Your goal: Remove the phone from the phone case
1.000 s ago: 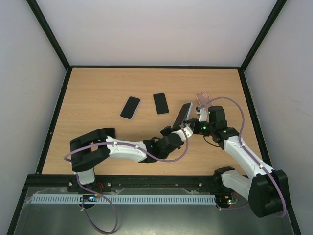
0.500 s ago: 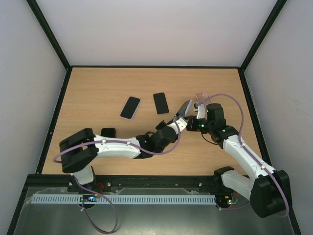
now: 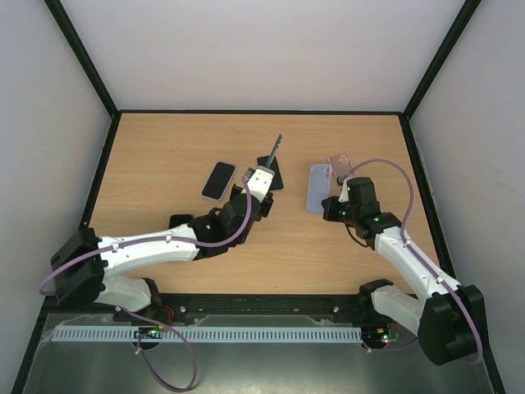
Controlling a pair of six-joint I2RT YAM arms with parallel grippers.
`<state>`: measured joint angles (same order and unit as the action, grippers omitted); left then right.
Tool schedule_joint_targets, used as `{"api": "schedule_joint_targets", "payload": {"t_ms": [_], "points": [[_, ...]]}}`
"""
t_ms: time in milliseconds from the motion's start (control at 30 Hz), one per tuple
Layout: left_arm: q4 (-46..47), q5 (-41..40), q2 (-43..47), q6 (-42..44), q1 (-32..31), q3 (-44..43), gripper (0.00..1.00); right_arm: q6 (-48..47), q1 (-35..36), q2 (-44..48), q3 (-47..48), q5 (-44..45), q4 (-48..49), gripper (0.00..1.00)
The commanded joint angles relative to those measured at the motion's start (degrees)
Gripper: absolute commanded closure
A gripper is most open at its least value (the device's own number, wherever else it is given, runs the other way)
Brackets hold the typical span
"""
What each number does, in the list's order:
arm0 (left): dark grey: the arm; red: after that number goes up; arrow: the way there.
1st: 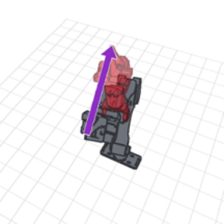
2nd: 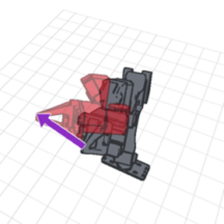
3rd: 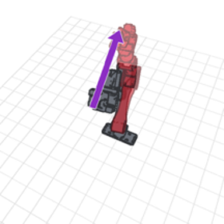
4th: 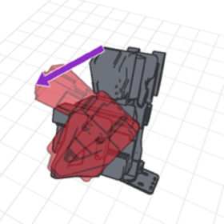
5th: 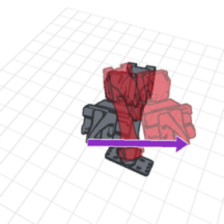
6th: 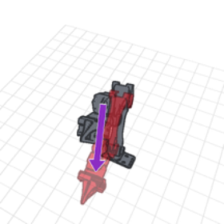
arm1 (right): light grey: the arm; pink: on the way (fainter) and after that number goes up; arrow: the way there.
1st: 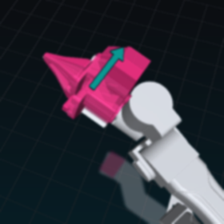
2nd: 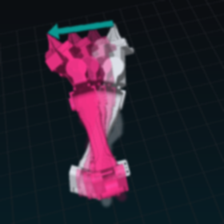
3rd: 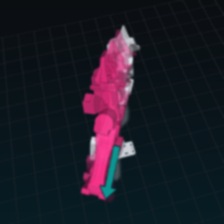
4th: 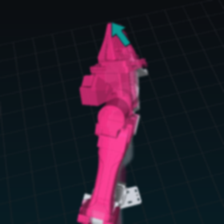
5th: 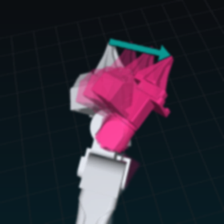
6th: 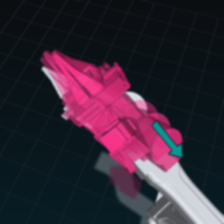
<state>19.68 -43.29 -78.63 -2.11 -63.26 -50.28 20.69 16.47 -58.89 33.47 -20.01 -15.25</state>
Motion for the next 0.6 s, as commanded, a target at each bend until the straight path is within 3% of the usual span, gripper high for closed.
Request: {"api": "schedule_joint_targets", "payload": {"t_ms": [0,267,567], "points": [[-2.1,0.04,1.18,-3.26,-0.53,1.85,0.97,-3.42,0.08,1.42,2.55,12.4,-0.12,0.98],[-10.87,-0.96,-4.64,-2.58,-1.76,-1.12,0.97,-18.34,-2.11,-5.41,7.12,19.64,1.59,0.98],[-12.37,-3.93,-17.64,2.44,-4.67,-9.12,0.97,-30.08,-16.8,-16.02,16.37,10.59,0.47,0.98]]}}
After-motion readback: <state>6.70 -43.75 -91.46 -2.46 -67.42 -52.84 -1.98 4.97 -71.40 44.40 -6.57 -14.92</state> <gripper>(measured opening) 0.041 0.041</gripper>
